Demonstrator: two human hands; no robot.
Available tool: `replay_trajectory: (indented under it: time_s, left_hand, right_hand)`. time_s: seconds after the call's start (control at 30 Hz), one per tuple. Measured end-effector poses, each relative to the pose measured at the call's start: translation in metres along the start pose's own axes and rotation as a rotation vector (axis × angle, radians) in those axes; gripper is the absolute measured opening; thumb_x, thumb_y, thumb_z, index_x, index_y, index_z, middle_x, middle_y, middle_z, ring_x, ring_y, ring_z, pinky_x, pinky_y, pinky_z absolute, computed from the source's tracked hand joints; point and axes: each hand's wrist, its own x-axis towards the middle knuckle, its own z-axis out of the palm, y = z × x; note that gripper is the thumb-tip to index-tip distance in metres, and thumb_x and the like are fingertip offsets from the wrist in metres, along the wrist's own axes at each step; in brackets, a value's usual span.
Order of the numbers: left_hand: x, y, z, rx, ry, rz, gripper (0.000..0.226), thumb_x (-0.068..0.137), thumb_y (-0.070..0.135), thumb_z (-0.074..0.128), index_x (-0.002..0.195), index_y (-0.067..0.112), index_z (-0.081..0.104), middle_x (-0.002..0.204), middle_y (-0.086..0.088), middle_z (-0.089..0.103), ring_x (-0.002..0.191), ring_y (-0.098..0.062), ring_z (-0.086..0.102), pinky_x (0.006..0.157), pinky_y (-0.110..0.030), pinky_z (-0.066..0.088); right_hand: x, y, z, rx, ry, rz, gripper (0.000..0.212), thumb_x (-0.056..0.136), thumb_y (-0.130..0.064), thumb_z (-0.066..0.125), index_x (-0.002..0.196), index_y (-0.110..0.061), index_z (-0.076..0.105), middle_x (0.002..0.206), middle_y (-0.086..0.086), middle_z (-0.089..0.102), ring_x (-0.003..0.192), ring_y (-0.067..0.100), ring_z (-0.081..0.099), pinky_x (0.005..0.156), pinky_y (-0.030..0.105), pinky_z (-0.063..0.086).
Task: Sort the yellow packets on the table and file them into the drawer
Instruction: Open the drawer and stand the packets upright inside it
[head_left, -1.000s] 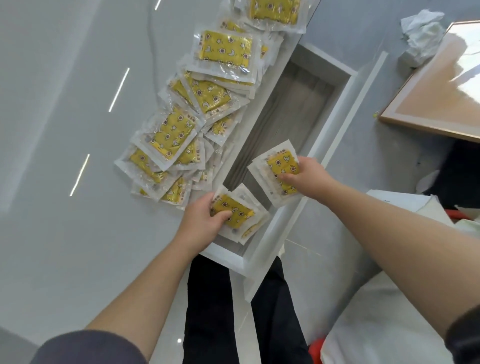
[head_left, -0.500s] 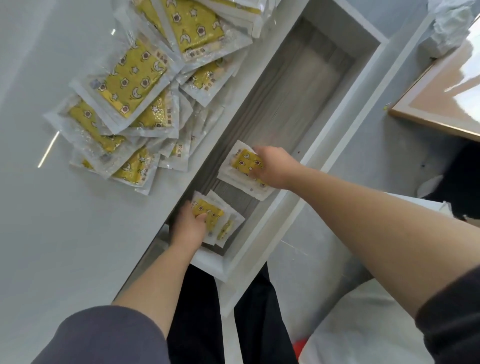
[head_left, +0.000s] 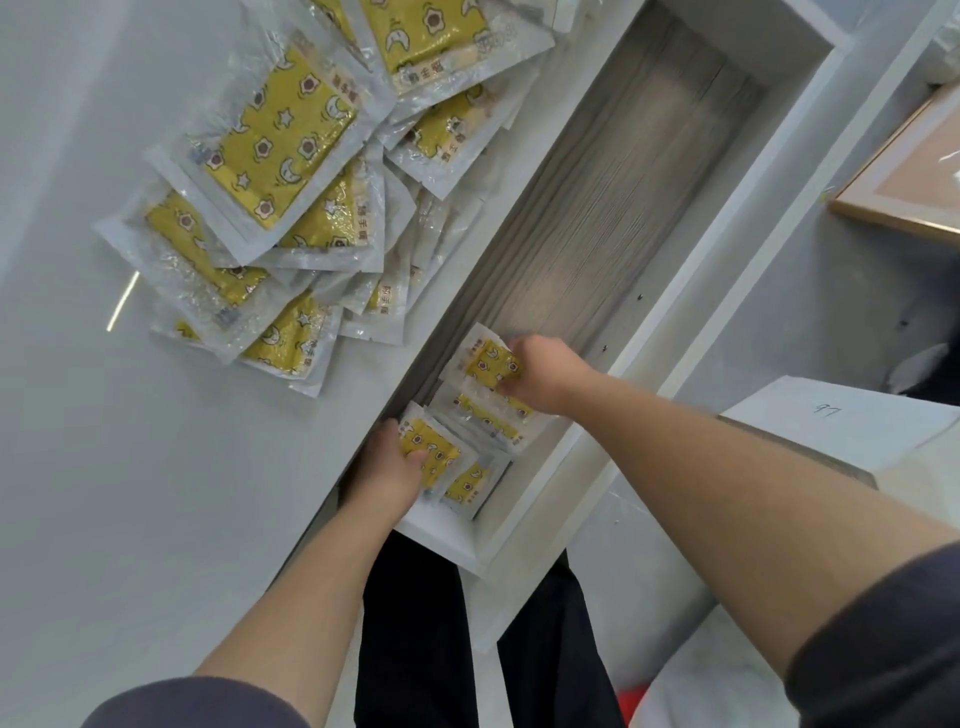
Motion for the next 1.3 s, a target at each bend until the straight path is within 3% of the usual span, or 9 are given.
replay_trajectory:
  time_s: [0.27,0.4,0.53,0.6,0.73,0.87,0.97,1.1,1.3]
  left_hand:
    - [-0.005,-0.004,-0.006,-0.238,-0.100,0.072,0.021,0.093,0.016,0.061,0.113,0.013,0.055,0.107,-0.002,0.061,0.101,-0.020,0.058,0.087,-0.030,0.042]
    - [-0.002,0.011,-0.008,-0.406,-0.158,0.150,0.031,0.094,0.011,0.058,0.124,0.017,0.055,0.114,0.001,0.063,0.109,-0.018,0.060,0.099,-0.038,0.046]
    - [0.004,0.036,-0.011,-0.526,-0.178,0.190,0.022,0.095,0.010,0.056,0.113,0.023,0.055,0.099,0.008,0.064,0.096,-0.015,0.062,0.080,-0.031,0.048]
    - [0.004,0.051,-0.012,-0.549,-0.195,0.229,0.021,0.095,0.010,0.057,0.112,0.022,0.057,0.097,0.010,0.064,0.092,-0.010,0.062,0.073,-0.025,0.047]
    - [0.005,0.078,-0.013,-0.599,-0.211,0.273,0.022,0.093,0.008,0.060,0.111,0.020,0.060,0.097,0.008,0.067,0.089,-0.007,0.064,0.070,-0.019,0.049]
    - [0.009,0.098,-0.015,-0.651,-0.140,0.252,0.019,0.093,0.010,0.060,0.109,0.019,0.057,0.097,0.007,0.066,0.085,-0.007,0.063,0.062,-0.019,0.046]
    - [0.017,0.112,-0.017,-0.646,-0.096,0.245,0.022,0.095,0.014,0.058,0.116,0.016,0.055,0.104,0.002,0.065,0.089,-0.011,0.062,0.064,-0.022,0.046]
    - [0.023,0.128,-0.017,-0.591,-0.002,0.238,0.029,0.099,0.022,0.049,0.127,0.017,0.049,0.113,0.002,0.057,0.106,-0.021,0.058,0.085,-0.034,0.048]
    - [0.036,0.134,-0.005,-0.060,0.173,0.421,0.049,0.093,0.001,0.050,0.139,0.015,0.044,0.139,-0.001,0.037,0.123,-0.019,0.042,0.097,-0.024,0.036]
  right_hand:
    - [0.002,0.012,-0.030,-0.082,0.094,0.050,0.023,0.092,-0.015,0.059,0.116,-0.014,0.059,0.087,0.003,0.060,0.089,0.026,0.062,0.067,0.031,0.048]
    - [0.007,0.023,-0.054,-0.163,0.152,0.077,0.051,0.091,-0.008,0.057,0.140,-0.014,0.048,0.120,0.011,0.063,0.109,0.031,0.060,0.087,0.043,0.055]
    - [0.009,0.032,-0.057,-0.272,0.259,0.062,0.056,0.089,-0.007,0.055,0.142,-0.019,0.043,0.132,0.009,0.053,0.122,0.031,0.049,0.098,0.047,0.046]
    - [0.004,0.030,-0.059,-0.223,0.312,-0.042,0.049,0.093,-0.015,0.054,0.140,-0.018,0.045,0.135,0.006,0.052,0.125,0.028,0.047,0.103,0.045,0.042]
    - [-0.011,0.018,-0.063,0.027,0.008,-0.179,0.032,0.099,-0.027,0.053,0.127,-0.015,0.060,0.120,0.001,0.063,0.111,0.017,0.058,0.093,0.027,0.045]
    - [-0.008,0.019,-0.077,0.075,0.001,-0.163,0.024,0.099,-0.029,0.054,0.113,-0.014,0.067,0.102,-0.003,0.065,0.099,0.016,0.062,0.079,0.023,0.044]
    - [0.001,0.020,-0.087,0.044,0.018,-0.157,0.021,0.098,-0.028,0.055,0.108,-0.013,0.067,0.097,-0.003,0.064,0.093,0.016,0.061,0.075,0.021,0.043]
    - [0.019,0.026,-0.102,-0.008,0.242,-0.091,0.021,0.096,-0.006,0.048,0.097,-0.016,0.066,0.091,-0.003,0.059,0.086,0.014,0.055,0.071,0.020,0.039]
    - [0.038,0.045,-0.124,-0.003,0.480,0.164,0.029,0.088,0.002,0.042,0.085,-0.018,0.062,0.094,0.001,0.062,0.088,0.025,0.061,0.069,0.035,0.051]
